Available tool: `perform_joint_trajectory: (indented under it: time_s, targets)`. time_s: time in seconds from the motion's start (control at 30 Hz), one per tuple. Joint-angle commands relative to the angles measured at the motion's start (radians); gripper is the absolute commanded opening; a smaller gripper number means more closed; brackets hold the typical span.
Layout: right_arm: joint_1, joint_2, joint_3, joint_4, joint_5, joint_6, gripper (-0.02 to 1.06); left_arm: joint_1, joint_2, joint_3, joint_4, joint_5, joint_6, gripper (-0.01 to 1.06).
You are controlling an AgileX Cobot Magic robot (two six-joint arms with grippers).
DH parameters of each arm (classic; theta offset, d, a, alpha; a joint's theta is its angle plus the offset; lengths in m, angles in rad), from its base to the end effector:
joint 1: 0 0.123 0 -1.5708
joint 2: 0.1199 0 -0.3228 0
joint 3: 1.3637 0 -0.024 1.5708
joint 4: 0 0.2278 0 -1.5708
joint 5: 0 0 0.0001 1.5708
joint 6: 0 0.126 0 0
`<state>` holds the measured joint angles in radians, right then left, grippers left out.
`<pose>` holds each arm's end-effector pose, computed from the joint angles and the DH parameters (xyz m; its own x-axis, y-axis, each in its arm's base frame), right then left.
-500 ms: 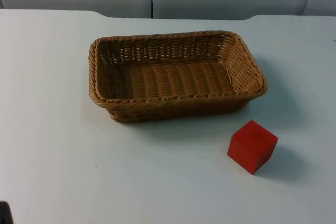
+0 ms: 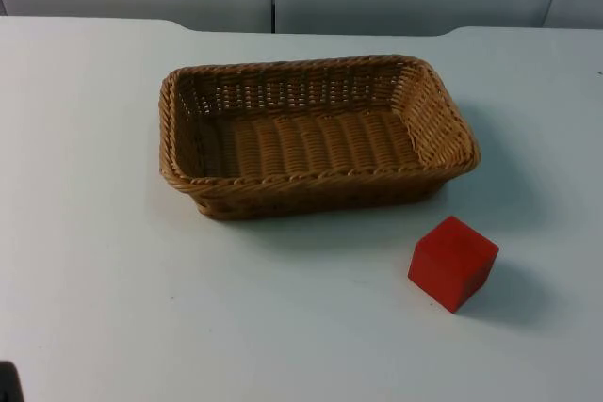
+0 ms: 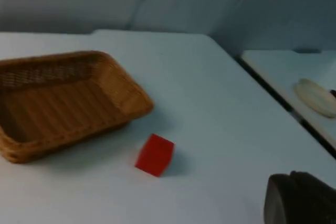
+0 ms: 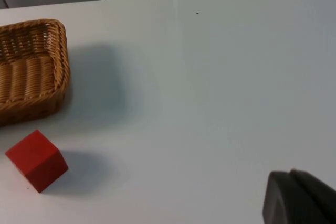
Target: Pick up the basket with the left hand and place the cube into the basket with the right hand.
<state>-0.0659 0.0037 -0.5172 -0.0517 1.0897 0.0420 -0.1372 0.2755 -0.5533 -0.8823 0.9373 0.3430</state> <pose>-0.0352 -0.0035 0.2522 -0.4663 0.0488 -0.8833 0.1146 0.9934 -0.0056 -0.0117 -0.0776 0.3174 -0.5149 -0.1478 -0.8444 0.5661 0.6811 -0.4644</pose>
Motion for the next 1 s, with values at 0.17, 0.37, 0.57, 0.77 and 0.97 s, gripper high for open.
perform_joint_trajectory:
  time_s: [0.17, 0.37, 0.57, 0.77, 0.97]
  targets:
    - [-0.006, -0.004, 0.008, 0.005, -0.012, -0.005, 0.00, 0.004, 0.459, -0.003, -0.220, 0.007, 0.296, 0.00]
    - [-0.006, -0.004, 0.008, 0.005, -0.012, -0.005, 0.00, 0.004, 0.805, -0.003, -0.426, -0.034, 0.532, 0.00]
    - [-0.006, -0.004, 0.008, 0.005, -0.012, -0.005, 0.00, 0.004, 1.052, -0.003, -0.750, -0.032, 0.883, 0.00]
    - [-0.006, -0.004, 0.008, 0.005, -0.012, -0.005, 0.00, 0.004, 1.225, -0.029, -0.862, 0.003, 1.097, 0.00]
    - [-0.006, -0.004, 0.008, 0.005, -0.012, -0.005, 0.00, 0.004, 1.325, -0.120, -0.862, -0.154, 1.014, 0.00]
